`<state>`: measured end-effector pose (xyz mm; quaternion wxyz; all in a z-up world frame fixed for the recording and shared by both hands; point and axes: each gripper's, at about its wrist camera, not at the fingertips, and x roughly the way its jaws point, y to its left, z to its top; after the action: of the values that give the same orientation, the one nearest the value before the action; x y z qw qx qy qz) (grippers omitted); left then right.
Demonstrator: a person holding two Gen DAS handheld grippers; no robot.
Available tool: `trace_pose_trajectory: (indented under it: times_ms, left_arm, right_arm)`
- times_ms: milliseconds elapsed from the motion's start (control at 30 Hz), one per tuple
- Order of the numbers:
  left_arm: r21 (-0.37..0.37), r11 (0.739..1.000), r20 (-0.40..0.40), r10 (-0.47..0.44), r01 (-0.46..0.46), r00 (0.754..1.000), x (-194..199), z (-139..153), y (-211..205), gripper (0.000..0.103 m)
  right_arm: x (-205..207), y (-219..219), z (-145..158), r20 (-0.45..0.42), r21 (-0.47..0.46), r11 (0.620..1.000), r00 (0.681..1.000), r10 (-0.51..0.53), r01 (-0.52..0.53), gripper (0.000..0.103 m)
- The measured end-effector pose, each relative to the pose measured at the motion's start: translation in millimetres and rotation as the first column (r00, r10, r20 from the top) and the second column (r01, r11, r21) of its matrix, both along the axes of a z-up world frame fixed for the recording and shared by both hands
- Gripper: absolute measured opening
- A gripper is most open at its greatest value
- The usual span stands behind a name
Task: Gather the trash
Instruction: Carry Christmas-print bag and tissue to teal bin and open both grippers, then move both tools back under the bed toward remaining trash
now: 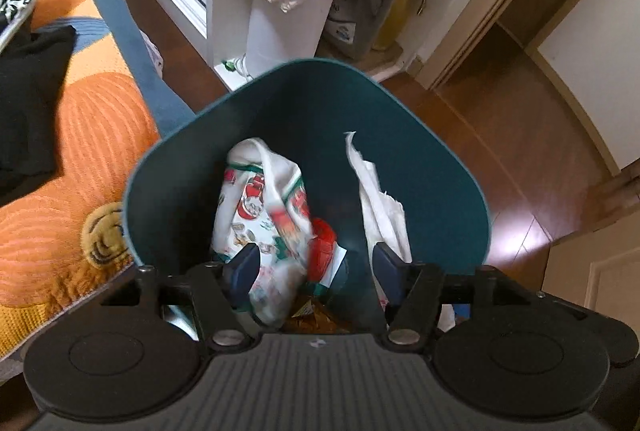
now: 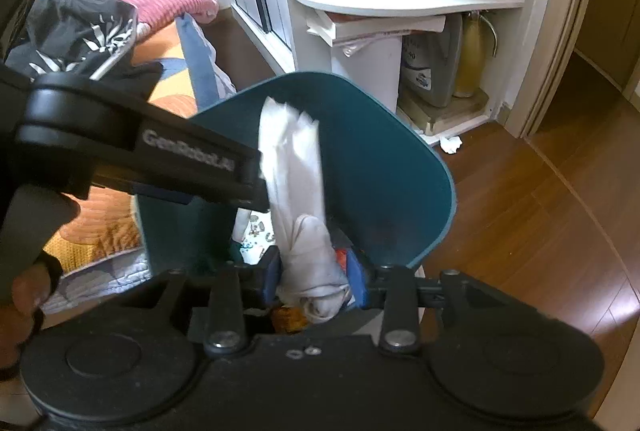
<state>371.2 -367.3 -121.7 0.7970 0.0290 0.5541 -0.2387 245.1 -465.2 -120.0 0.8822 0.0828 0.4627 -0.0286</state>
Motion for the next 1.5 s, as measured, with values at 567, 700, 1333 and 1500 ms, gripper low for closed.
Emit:
trace_pose_trajectory:
  times_ms: [567,700,1333,1500]
  left_arm:
    - [-0.043,0.996,0.089,0.082,-0.079,0.993,-51.3,68.1,81.8,0.063]
    - [-0.052,0.993,0.127,0.113,-0.107,0.985,-68.6,87.3,115.4,0.069]
    - [-0.005,0.925,0.234,0.371,-0.381,0.898,-163.4,97.5,309.1,0.092]
    - [0.021,0.878,0.126,0.472,-0.478,0.872,-174.1,37.8,360.1,0.100]
  right_arm:
    - [-28.2,24.5,50.7,0.100,-0.038,0.999,0.994,0.041,-0.038,0.042]
    - [-37.7,40.0,71.0,0.132,-0.010,0.996,0.988,0.085,-0.084,0.043]
    - [-71.5,207.4,55.2,0.093,0.081,0.905,0.907,0.411,-0.419,0.048]
    - [-67.9,248.0,9.4,0.001,0.111,0.880,0.885,0.465,-0.463,0.048]
